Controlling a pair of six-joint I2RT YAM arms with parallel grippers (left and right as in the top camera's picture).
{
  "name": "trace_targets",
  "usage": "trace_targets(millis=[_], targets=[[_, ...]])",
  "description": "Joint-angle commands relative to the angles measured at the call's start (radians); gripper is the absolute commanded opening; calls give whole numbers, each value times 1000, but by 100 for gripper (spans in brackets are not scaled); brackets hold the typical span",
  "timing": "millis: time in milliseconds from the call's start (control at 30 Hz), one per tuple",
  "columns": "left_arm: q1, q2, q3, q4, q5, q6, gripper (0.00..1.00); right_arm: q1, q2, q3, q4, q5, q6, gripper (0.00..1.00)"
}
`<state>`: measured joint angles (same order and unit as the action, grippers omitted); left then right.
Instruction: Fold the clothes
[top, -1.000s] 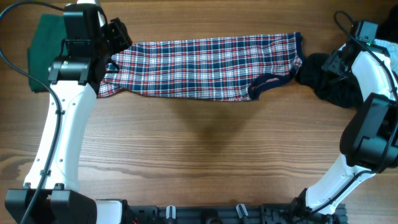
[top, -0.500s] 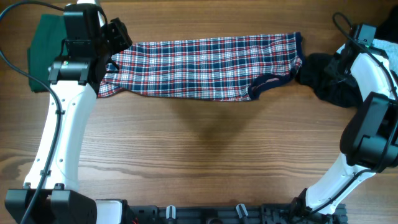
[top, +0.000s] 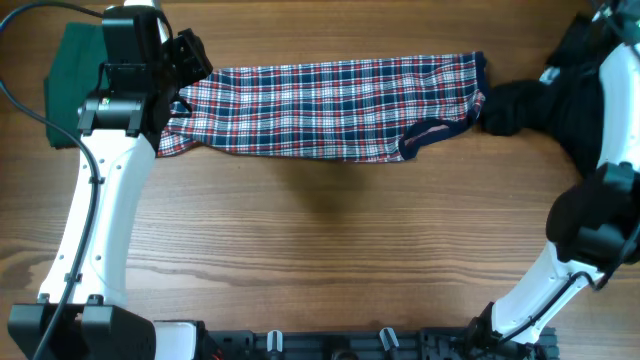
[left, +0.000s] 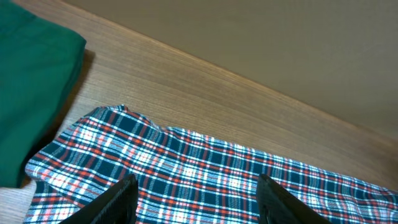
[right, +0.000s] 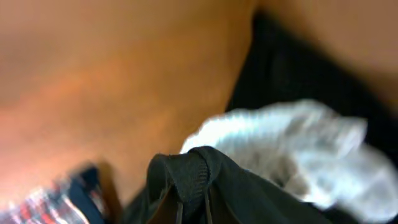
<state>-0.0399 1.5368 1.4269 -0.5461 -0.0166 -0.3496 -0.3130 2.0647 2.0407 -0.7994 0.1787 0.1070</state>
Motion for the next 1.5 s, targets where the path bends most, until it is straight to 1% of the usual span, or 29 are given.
trace_targets(millis=[0, 267, 400, 700, 867, 1133, 1300, 1467], targets=[[5, -15, 7, 4, 8, -2, 61, -7, -10, 119, 24, -6, -37, 4], [5, -15, 7, 20, 8, -2, 61, -49, -10, 256, 26, 53, -51, 4], [5, -15, 7, 18, 8, -2, 61, -84, -10, 308, 31, 64, -29, 4], [5, -15, 7, 18, 8, -2, 61, -182, -10, 319, 12, 61, 27, 4], [5, -15, 7, 19, 8, -3, 61, -214, -16, 319, 13, 60, 24, 4], [5, -15, 7, 23, 26, -2, 61, -219, -101, 346, 21, 57, 24, 4], [5, -15, 7, 26, 27, -2, 61, -254, -182, 419, 49, 26, 28, 4], [5, -15, 7, 26, 27, -2, 61, -283, -245, 436, 77, 6, 22, 4]])
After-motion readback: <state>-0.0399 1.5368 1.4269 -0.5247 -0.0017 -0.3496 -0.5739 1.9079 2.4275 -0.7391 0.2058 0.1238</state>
